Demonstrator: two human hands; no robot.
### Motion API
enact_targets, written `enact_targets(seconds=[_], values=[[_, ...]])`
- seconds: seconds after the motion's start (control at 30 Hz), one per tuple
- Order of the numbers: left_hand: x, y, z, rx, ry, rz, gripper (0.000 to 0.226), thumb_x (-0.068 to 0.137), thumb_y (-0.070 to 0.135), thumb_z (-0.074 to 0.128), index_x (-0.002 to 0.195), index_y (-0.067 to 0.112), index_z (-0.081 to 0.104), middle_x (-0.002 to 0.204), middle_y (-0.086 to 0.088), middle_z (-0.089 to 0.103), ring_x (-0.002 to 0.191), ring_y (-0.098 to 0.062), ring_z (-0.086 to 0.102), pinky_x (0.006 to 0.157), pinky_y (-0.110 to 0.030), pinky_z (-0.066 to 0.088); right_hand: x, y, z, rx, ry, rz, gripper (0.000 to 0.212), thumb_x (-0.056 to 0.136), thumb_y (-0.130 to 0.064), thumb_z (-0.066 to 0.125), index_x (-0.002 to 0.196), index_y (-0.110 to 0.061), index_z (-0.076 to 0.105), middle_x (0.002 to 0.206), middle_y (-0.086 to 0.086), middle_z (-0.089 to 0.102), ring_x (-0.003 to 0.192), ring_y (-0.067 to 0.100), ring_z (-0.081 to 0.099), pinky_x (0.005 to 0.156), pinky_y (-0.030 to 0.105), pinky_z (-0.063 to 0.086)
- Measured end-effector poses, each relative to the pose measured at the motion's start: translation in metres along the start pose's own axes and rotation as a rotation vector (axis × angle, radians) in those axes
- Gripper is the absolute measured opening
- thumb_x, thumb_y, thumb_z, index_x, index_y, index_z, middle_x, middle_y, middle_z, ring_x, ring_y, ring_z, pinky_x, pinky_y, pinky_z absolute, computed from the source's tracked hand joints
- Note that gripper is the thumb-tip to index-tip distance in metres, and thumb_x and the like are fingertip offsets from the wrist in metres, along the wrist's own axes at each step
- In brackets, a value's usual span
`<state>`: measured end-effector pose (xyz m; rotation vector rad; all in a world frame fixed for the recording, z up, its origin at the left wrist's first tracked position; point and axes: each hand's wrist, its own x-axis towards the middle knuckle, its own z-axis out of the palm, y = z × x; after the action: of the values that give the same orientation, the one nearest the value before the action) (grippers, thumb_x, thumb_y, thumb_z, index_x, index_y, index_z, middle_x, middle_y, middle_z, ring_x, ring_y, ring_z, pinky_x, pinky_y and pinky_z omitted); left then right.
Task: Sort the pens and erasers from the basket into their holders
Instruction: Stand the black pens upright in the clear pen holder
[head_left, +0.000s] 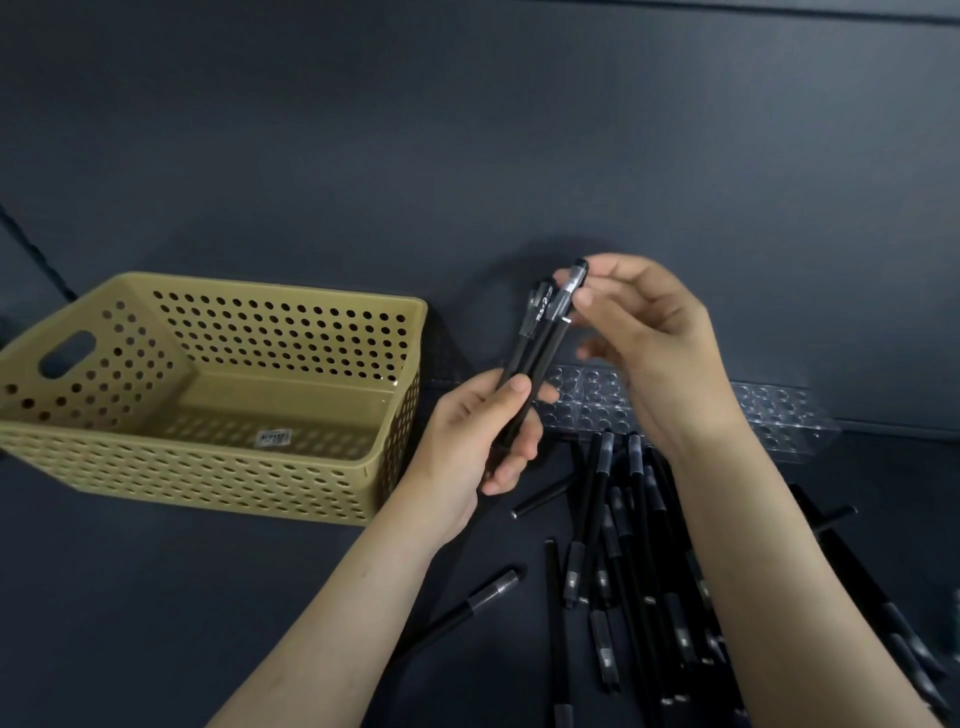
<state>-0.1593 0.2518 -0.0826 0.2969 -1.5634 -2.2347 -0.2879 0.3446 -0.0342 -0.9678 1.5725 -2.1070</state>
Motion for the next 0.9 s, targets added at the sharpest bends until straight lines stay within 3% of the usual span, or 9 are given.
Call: enact_targets(seconds=[0.17,0.37,0.47,0.63,0.8,0.9], values=[[0.001,0.002,0.001,0.039,0.000,-0.020,0.031,0.084,0.035,0.053,0.094,0.010,0.069,0.055,-0.005,0.051,0.035,-0.010,0.031,0.037,-0.016,0.019,0.004,0.000,-0.005,0.115,0.032,-0.039,0.023,0.088,0.001,0.063,0.106,-0.013,0.060,0.089,0.006,0.070,0.079,0.018,0.064,0.070,0.026,0.052],[0.003,-0.001,0.001,0.140,0.169,0.013,0.026,0.099,0.027,0.045,0.097,0.013,0.067,0.055,-0.001,0.051,0.036,-0.009,0.032,0.037,-0.018,0.020,0.008,-0.008,-0.020,0.082,0.375,-0.241,0.019,0.088,0.003,0.063,0.097,-0.012,0.058,0.076,0.000,0.063,0.068,0.016,0.061,0.069,0.030,0.053],[0.004,-0.003,0.001,0.215,0.227,0.024,0.027,0.100,0.028,0.044,0.094,0.014,0.066,0.056,0.000,0.050,0.039,-0.010,0.034,0.038,-0.020,0.023,0.005,-0.011,-0.025,-0.080,0.486,-0.329,0.019,0.088,0.000,0.064,0.096,-0.015,0.056,0.079,0.001,0.060,0.071,0.017,0.061,0.070,0.029,0.053],[0.004,-0.004,0.002,0.287,0.225,0.067,0.026,0.100,0.031,0.043,0.094,0.018,0.064,0.057,0.002,0.052,0.041,-0.012,0.042,0.036,-0.021,0.030,0.002,-0.007,-0.018,-0.333,0.436,-0.369,0.022,0.088,-0.005,0.067,0.096,-0.022,0.056,0.085,-0.003,0.064,0.074,0.016,0.065,0.072,0.027,0.054],[0.005,-0.005,0.001,0.301,0.224,0.041,0.027,0.099,0.036,0.043,0.095,0.020,0.064,0.053,0.000,0.046,0.039,-0.007,0.030,0.037,-0.019,0.022,-0.002,0.002,-0.006,-0.442,0.389,-0.349,0.023,0.089,-0.008,0.067,0.097,-0.026,0.056,0.086,-0.012,0.064,0.076,0.004,0.064,0.072,0.020,0.052],[0.005,-0.005,0.001,0.305,0.222,0.022,0.028,0.100,0.036,0.042,0.095,0.015,0.059,0.051,0.002,0.044,0.039,-0.006,0.029,0.037,-0.019,0.022,-0.004,0.007,-0.002,-0.542,0.393,-0.395,0.023,0.089,-0.009,0.067,0.097,-0.026,0.054,0.090,-0.002,0.066,0.078,0.008,0.065,0.071,0.017,0.051]])
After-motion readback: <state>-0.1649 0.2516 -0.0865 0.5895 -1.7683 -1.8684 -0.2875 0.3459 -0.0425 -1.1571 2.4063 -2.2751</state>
